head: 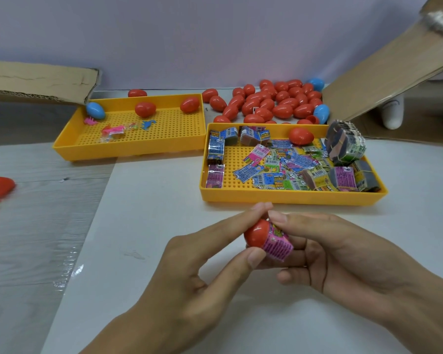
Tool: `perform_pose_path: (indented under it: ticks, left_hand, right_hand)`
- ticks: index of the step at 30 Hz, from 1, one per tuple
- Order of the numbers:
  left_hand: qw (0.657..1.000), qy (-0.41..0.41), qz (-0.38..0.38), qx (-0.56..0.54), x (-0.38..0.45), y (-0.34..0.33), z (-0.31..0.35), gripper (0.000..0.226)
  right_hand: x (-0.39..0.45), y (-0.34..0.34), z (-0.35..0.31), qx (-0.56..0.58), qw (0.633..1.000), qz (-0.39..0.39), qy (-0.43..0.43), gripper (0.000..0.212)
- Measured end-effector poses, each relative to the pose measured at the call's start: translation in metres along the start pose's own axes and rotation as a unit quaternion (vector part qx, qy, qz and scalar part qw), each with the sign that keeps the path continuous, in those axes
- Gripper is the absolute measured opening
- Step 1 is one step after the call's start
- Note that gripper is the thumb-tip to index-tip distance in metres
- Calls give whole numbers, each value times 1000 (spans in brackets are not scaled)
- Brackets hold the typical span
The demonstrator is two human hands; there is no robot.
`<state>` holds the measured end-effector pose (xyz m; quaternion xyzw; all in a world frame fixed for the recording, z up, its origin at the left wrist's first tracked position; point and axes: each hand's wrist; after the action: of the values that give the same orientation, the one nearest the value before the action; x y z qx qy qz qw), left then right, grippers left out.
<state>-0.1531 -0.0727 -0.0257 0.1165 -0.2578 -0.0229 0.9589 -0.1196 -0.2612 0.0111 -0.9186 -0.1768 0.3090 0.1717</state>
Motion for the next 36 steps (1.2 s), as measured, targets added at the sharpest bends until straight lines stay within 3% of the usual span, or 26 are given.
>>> perform_pose_path:
  ticks: [8,29,36]
  left_hand:
    - [1000,9,26,-8,2,-2,-3,54]
    - [996,62,-17,-53,2,0,-8,51]
    - [994,62,60,-66,1,-7,-6,40]
  right_hand:
    - [2,1,1,-8,1000,6,2,35]
    - [0,2,3,-28,999,33,5,32]
    - [0,-2,7,-77,992,71,76,39]
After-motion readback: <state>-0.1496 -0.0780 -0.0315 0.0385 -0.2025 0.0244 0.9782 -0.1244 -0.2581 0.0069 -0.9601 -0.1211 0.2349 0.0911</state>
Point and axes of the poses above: each hand's wrist, its own x-axis towards the middle knuckle, its own y-axis out of the back of the hand, z = x × y, and after that the axes turned 8 degrees about z, right-handed
